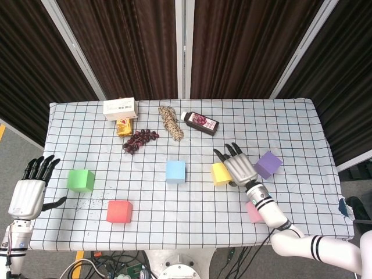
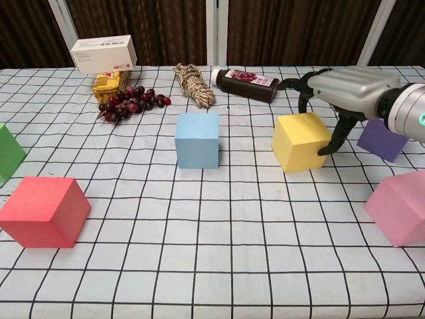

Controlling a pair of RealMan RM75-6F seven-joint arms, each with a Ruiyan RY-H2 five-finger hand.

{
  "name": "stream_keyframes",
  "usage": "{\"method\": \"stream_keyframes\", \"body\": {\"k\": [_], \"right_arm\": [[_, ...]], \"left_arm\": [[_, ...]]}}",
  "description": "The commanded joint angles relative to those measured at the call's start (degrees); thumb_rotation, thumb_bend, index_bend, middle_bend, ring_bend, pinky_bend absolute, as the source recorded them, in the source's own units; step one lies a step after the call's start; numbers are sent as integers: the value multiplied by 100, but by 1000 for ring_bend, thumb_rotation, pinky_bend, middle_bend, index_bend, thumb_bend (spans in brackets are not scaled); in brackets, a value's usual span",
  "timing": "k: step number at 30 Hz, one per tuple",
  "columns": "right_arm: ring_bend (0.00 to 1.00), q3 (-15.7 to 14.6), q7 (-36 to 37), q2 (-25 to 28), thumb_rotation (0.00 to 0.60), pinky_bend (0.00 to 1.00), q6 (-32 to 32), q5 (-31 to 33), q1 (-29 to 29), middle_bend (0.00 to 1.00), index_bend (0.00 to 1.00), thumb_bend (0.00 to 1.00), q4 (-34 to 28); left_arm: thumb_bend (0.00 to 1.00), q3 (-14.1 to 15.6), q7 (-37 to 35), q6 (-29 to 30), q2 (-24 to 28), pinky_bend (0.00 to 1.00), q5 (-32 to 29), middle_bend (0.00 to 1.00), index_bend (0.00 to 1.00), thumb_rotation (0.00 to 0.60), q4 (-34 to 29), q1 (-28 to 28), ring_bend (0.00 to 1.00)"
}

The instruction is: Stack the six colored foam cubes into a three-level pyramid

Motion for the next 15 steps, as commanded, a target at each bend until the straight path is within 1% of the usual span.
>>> {"method": "stream_keyframes", "body": {"k": [1, 5, 8, 11, 15], "right_arm": [[96, 51, 165, -25, 600, 0, 164, -125, -12, 457, 0, 11, -17], [155, 147, 367, 44, 600, 0, 351, -151, -65, 564, 0, 23, -186], [188, 243, 232, 4, 600, 0, 383, 172, -41, 605, 0, 25, -397], [208, 321, -14, -94, 600, 0, 400, 527, 44, 622, 0, 42, -610], [208, 355, -510, -294, 600, 0, 497, 1000, 203, 623, 0, 44, -678]], "left_arm": [[0, 5, -33, -10, 10, 59, 3, 54, 101, 600, -9, -2, 0], [0, 5, -93, -25, 35, 59, -5, 54, 101, 600, -11, -4, 0], [0, 8, -132, -11, 24, 59, 0, 54, 100, 600, 5, 6, 0], [0, 28, -180, 4, 5, 59, 15, 54, 100, 600, 35, 24, 0], [0, 43, -281, -1, 8, 59, -5, 54, 100, 600, 105, 46, 0]]}}
